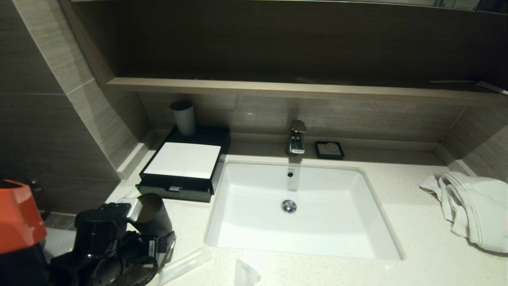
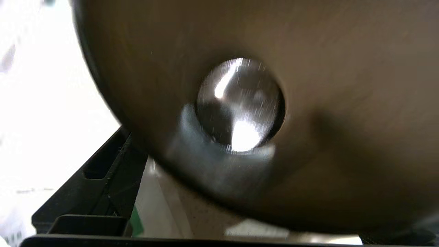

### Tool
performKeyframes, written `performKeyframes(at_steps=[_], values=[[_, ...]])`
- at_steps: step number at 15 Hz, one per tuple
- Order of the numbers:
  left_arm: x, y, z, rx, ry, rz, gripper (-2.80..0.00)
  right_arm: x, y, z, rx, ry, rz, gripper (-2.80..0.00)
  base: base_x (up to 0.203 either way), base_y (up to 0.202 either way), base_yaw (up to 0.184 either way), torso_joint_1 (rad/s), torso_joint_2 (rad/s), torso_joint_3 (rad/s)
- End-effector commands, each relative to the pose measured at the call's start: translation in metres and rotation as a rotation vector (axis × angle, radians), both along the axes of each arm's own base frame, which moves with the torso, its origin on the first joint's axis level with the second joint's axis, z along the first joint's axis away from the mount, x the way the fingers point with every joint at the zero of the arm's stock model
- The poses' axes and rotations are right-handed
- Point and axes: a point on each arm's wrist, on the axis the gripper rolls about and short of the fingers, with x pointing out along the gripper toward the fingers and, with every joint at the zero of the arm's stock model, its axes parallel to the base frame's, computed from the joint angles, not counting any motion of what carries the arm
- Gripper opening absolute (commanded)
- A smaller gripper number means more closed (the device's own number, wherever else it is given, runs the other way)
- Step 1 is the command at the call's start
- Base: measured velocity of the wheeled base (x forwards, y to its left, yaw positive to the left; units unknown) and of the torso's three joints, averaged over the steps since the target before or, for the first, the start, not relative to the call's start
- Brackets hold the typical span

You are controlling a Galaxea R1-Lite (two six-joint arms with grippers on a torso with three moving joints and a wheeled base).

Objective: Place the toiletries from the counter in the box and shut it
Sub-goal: Pick up the cup

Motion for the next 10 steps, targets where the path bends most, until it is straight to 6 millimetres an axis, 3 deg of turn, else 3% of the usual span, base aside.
performKeyframes(at_steps=[1,10], values=[[0.0026,-0.0007,0.0016,-0.006,-0.028,0.001,0.0,0.0,0.0,0.0,0.0,0.0,0.0,-2.8,0.0,0.0,0.0,0.0,0.0,0.0],[0.0058,-0.0015,-0.0035,-0.009,-0.045,0.002,0.0,0.0,0.0,0.0,0.0,0.0,0.0,-2.8,0.0,0.0,0.0,0.0,0.0,0.0]])
